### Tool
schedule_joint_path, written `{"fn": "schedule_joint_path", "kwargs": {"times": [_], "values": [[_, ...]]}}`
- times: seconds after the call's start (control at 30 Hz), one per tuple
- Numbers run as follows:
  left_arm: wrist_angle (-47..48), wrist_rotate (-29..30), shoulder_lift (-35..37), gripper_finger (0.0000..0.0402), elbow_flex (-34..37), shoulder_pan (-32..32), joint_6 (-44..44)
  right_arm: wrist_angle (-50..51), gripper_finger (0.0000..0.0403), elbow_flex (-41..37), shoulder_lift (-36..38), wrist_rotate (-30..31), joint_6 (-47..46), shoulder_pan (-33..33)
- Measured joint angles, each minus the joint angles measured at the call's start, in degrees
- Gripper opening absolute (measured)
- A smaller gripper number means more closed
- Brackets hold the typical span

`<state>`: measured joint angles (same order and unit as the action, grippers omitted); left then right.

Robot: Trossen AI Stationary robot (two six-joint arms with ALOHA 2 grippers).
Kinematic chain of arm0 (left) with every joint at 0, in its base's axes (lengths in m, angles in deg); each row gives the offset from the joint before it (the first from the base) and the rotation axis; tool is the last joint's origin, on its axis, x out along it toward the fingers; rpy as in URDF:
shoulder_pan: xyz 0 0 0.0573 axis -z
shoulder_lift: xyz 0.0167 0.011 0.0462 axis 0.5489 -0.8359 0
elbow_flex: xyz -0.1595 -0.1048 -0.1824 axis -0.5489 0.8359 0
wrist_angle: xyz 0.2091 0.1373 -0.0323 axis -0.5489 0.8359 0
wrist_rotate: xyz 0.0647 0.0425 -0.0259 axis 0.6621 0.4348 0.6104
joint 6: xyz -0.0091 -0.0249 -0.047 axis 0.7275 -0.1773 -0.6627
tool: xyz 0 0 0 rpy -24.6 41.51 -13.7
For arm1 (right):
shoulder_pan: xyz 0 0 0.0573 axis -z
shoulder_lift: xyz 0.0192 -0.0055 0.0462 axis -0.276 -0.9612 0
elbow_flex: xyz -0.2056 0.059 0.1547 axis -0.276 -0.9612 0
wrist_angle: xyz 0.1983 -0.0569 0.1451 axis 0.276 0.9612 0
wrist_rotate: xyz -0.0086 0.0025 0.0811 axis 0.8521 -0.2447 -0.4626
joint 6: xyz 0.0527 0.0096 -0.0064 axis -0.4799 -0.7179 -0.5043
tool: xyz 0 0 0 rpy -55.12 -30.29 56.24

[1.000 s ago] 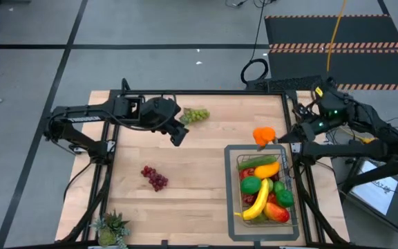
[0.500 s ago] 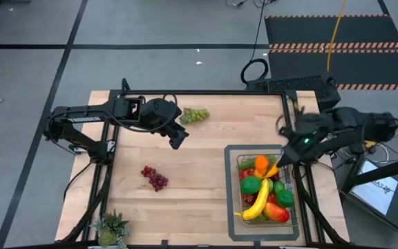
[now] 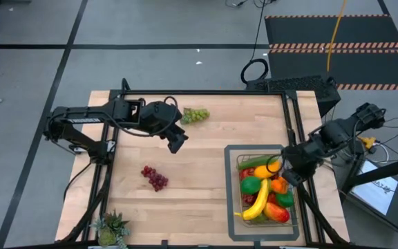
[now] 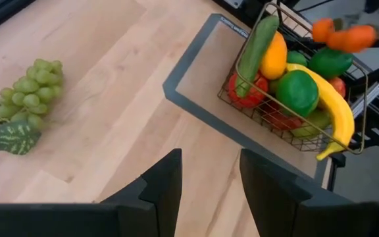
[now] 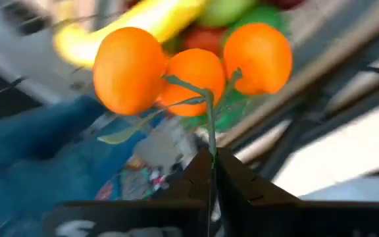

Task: Build produce basket
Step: Put the orange tangerines into the wire basket

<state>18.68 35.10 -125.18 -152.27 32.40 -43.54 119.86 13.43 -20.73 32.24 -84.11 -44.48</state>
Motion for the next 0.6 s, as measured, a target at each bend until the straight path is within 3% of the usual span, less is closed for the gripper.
{"fn": "schedule_joint_path", "kwargs": {"times": [0.2,0.6], "values": [[0.0,1.2,0.0,0.0152,0.0,0.3,0.1,7.3,0.0005,-0.2,-2.1,5.9,-2.3,-0.2],[2.7,2.4,0.0,0.0152,0.0,3.3,-3.9,0.2,0.0019,-4.3,-2.6,8.0,-2.0,-0.2]]}}
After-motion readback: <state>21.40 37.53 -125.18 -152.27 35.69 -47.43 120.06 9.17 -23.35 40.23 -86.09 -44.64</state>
